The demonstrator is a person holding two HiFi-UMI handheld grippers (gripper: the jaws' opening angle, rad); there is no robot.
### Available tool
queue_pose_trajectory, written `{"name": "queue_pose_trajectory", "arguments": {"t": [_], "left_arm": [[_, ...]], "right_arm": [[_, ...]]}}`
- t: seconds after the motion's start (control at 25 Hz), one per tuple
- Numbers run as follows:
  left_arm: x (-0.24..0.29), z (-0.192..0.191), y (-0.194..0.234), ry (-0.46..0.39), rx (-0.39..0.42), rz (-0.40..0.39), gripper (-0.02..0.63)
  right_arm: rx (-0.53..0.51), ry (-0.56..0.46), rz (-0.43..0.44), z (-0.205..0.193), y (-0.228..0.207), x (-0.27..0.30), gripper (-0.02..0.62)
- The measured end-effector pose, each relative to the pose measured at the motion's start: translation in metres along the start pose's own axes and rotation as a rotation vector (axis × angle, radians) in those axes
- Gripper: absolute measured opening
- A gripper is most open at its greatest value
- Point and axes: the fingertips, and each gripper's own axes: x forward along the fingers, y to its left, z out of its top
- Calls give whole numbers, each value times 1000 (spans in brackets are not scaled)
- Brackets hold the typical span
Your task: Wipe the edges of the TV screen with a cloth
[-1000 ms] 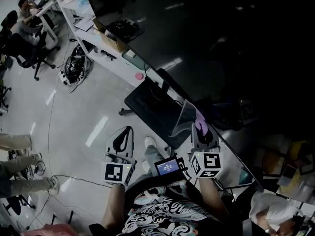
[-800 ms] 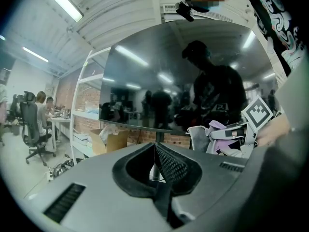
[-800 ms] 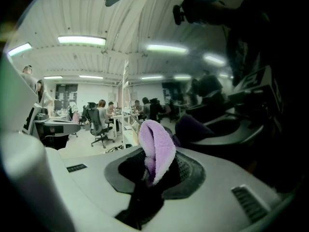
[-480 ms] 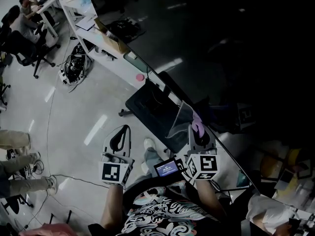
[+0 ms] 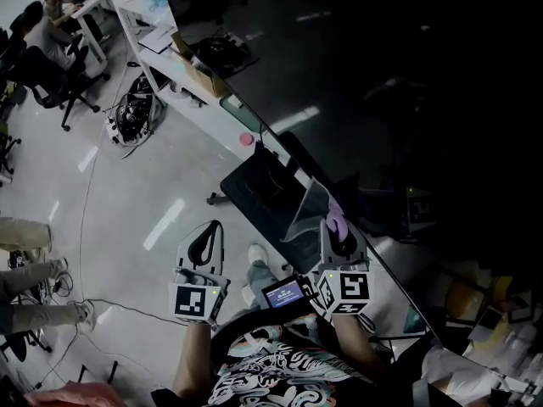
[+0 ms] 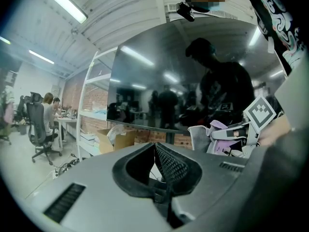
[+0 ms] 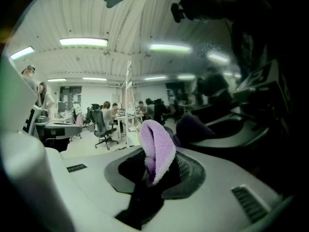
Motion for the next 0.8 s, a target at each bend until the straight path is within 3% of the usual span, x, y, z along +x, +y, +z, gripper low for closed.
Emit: {"name": "queue_pose_trajectory", "arguments": {"t": [0.8], "left_arm": [[69, 18, 32, -15, 6, -21, 18]], "right_arm": [[19, -1, 48, 20, 22, 63, 110]]}}
